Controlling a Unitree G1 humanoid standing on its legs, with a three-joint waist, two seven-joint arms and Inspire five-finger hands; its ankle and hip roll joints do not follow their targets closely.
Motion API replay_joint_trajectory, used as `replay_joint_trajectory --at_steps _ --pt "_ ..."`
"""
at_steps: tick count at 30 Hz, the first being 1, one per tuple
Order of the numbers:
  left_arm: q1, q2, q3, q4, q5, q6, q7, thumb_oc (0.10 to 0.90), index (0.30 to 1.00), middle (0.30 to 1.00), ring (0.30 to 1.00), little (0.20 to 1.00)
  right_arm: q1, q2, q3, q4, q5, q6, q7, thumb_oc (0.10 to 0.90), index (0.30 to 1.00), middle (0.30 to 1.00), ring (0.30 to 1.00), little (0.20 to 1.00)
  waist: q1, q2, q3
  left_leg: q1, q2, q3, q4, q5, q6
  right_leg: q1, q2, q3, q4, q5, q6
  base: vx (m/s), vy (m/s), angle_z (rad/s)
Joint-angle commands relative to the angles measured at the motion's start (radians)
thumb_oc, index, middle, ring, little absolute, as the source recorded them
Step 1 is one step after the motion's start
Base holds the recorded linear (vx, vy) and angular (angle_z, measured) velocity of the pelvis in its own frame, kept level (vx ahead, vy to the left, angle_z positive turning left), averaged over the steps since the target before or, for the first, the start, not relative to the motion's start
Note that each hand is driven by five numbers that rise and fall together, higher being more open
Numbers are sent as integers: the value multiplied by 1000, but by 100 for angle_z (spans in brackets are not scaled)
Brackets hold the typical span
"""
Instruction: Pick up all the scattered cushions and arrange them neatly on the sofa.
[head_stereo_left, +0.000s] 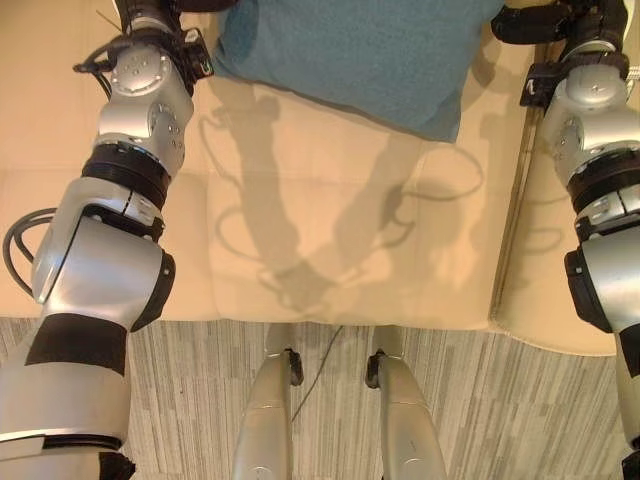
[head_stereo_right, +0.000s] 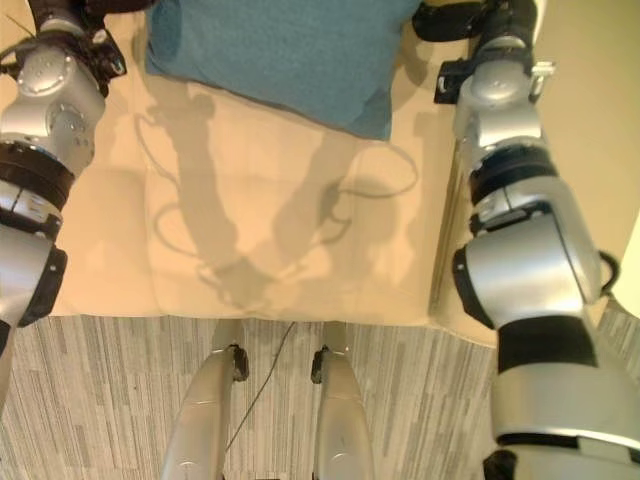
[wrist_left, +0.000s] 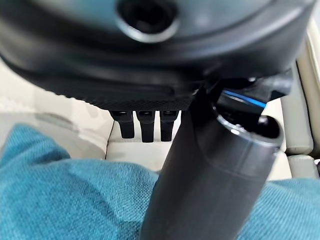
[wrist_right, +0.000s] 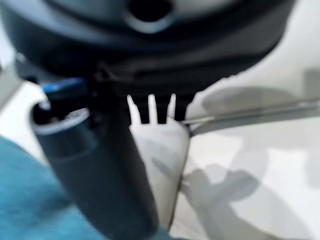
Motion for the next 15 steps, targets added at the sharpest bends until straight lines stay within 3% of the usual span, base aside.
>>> replay_joint_trajectory --at_steps 1,8,9,12,15 --pt "34 103 145 10 -37 -131 11 800 900 900 900 900 107 -72 -43 -46 6 -132 -81 800 900 900 900 900 6 67 -110 153 25 -27 -24 -158 -83 89 -30 -1 76 -211 93 -1 -24 -8" --pt "242 143 390 33 -70 -129 79 800 900 900 900 900 360 -97 -155 -216 -87 -155 -112 800 900 900 900 900 1 53 -154 238 43 -19 -24 -171 -82 159 -25 -3 88 -241 76 66 -47 -6" --pt "353 136 483 7 -87 -139 82 800 900 900 900 900 465 -89 -230 -293 -108 -173 -124 800 900 900 900 900 0 53 -167 261 47 -15 -23 -178 -81 180 -26 -6 87 -248 72 111 -34 -6" --pt "533 106 569 -38 -66 -137 74 800 900 900 900 900 644 -86 -329 -396 -130 -189 -133 800 900 900 900 900 -1 53 -203 304 57 -14 -25 -191 -84 224 -23 -15 86 -261 69 138 -42 -4" --pt "907 -58 706 -241 18 -178 69 800 900 900 900 900 1013 4 -553 -740 -324 -227 -217 800 900 900 900 900 -7 50 -249 382 72 -15 -24 -217 -83 311 -10 -31 86 -289 65 204 -90 2"
